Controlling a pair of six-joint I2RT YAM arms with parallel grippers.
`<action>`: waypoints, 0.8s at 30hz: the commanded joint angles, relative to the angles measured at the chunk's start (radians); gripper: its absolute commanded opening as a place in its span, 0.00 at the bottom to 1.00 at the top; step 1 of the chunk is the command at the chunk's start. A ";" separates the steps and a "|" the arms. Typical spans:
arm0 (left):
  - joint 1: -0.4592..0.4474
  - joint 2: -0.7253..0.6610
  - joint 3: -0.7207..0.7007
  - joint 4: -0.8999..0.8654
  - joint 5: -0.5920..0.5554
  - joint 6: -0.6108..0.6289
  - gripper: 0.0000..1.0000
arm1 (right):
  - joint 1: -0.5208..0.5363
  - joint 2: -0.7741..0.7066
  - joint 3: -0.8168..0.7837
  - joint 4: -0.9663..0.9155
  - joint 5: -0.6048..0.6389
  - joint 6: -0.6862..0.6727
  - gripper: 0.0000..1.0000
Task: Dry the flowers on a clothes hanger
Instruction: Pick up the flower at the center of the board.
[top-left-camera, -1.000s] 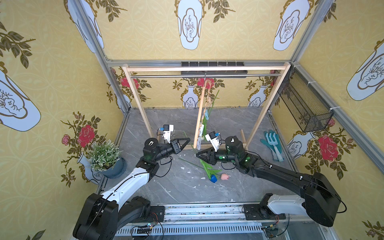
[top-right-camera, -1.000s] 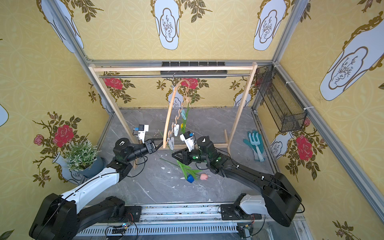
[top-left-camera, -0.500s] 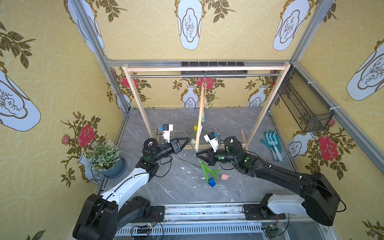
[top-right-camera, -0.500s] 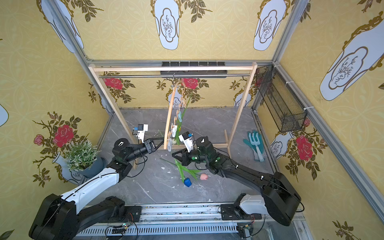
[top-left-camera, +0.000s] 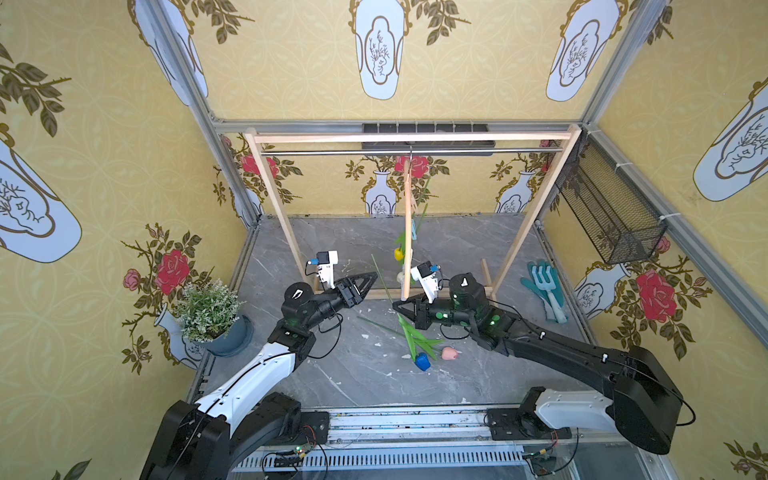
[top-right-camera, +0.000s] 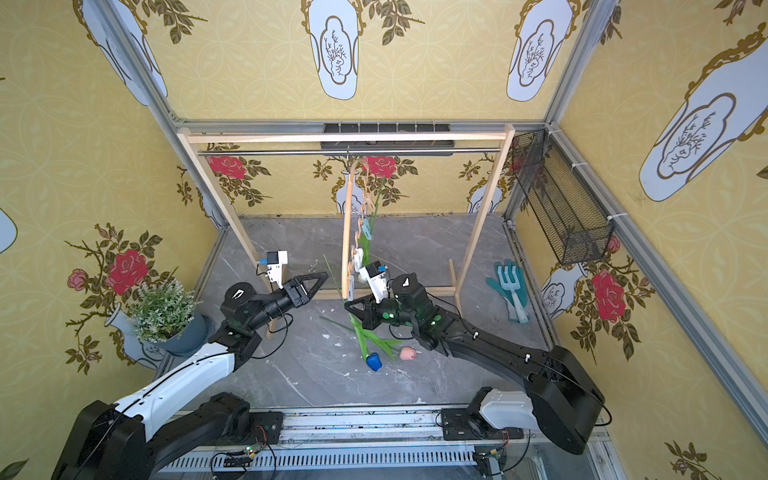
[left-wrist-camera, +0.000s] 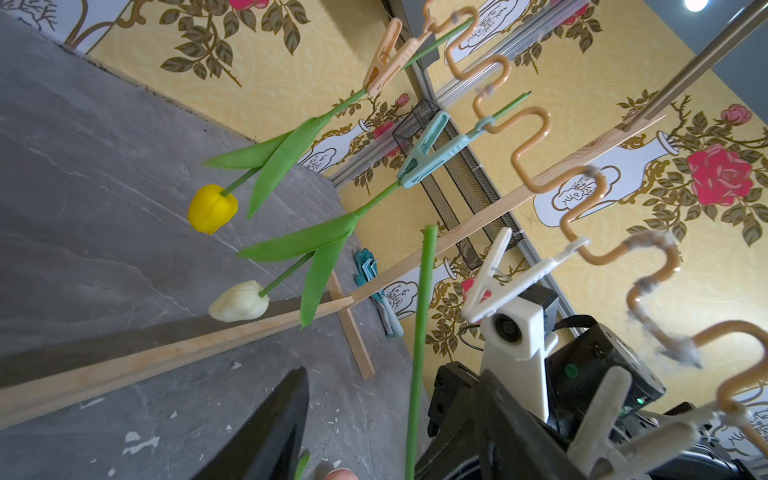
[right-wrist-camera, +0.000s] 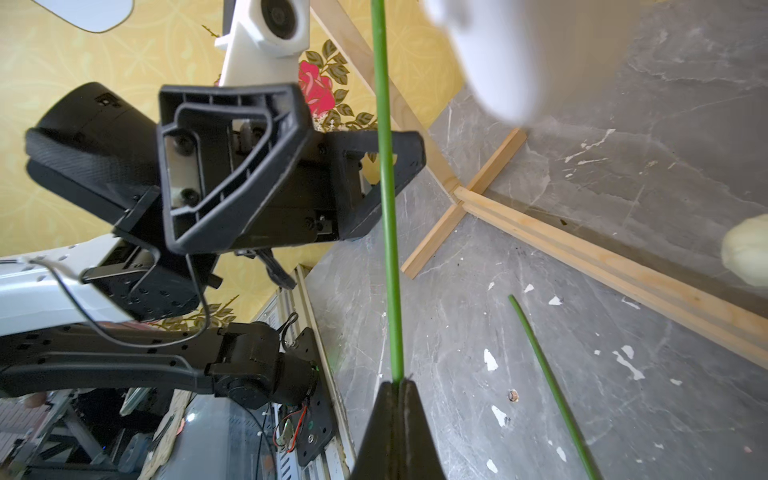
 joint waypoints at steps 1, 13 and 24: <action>-0.045 0.012 -0.003 0.011 -0.030 0.021 0.60 | 0.017 0.024 0.029 0.050 0.067 -0.004 0.00; -0.111 0.054 0.019 -0.046 -0.076 0.049 0.33 | 0.060 0.036 0.027 0.072 0.171 -0.004 0.00; -0.136 0.084 0.043 -0.044 -0.067 0.050 0.10 | 0.064 0.020 0.022 0.077 0.208 -0.007 0.00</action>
